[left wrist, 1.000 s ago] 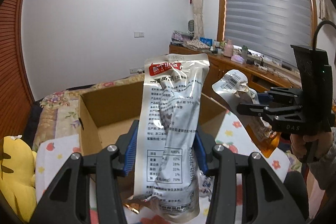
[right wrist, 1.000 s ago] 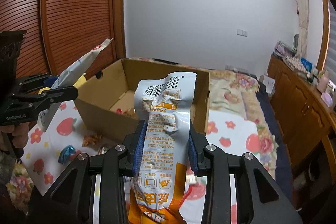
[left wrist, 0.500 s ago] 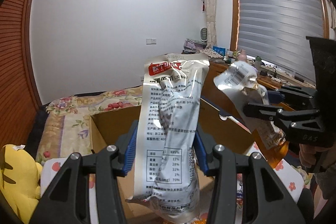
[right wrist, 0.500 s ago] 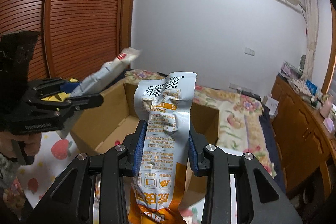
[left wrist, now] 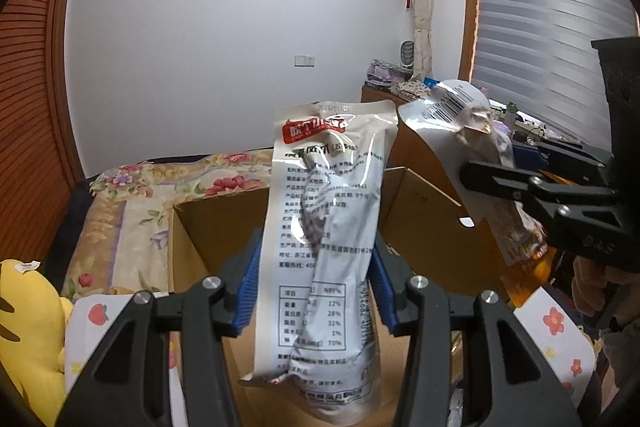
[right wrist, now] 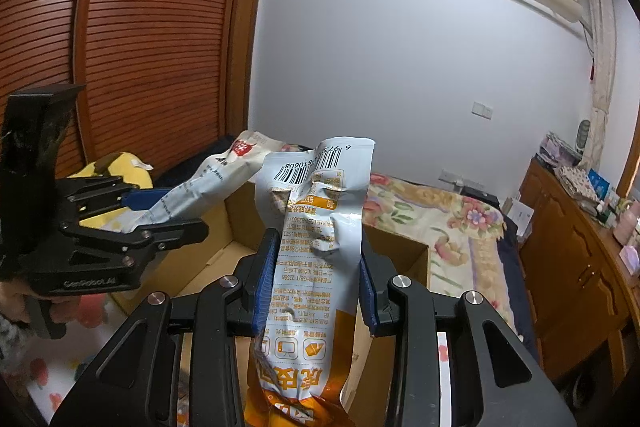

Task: Organize snacks
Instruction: 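Lift both pouches over the cardboard box and open both tools to drop them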

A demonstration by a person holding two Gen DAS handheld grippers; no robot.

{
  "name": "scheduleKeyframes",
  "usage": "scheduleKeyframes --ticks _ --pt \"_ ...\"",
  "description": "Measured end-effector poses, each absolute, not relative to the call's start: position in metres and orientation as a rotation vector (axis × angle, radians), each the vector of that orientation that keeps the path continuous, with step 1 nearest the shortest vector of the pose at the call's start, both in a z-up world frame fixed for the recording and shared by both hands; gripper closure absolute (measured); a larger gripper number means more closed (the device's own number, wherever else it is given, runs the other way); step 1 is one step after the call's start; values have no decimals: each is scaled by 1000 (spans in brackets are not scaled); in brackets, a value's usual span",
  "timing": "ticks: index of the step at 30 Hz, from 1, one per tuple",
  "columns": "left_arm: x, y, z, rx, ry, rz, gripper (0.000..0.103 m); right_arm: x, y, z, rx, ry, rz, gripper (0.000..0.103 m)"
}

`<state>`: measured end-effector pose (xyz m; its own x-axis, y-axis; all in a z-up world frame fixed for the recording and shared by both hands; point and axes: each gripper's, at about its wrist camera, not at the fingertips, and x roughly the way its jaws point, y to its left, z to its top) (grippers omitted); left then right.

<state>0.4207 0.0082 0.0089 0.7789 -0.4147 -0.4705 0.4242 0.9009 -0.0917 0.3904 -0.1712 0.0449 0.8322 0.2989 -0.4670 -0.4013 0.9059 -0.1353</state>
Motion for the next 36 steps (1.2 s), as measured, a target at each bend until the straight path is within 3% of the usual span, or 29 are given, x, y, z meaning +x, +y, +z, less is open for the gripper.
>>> scheduleKeyframes --ticks 9,25,36 --pt "425 -2 0 37 529 -451 55 415 -170 30 -204 463 333 69" --pt "426 -15 -9 110 619 -428 42 423 -170 -14 -225 568 295 69" --pt "424 -21 -18 146 669 -418 39 420 -173 -26 -229 613 300 69"
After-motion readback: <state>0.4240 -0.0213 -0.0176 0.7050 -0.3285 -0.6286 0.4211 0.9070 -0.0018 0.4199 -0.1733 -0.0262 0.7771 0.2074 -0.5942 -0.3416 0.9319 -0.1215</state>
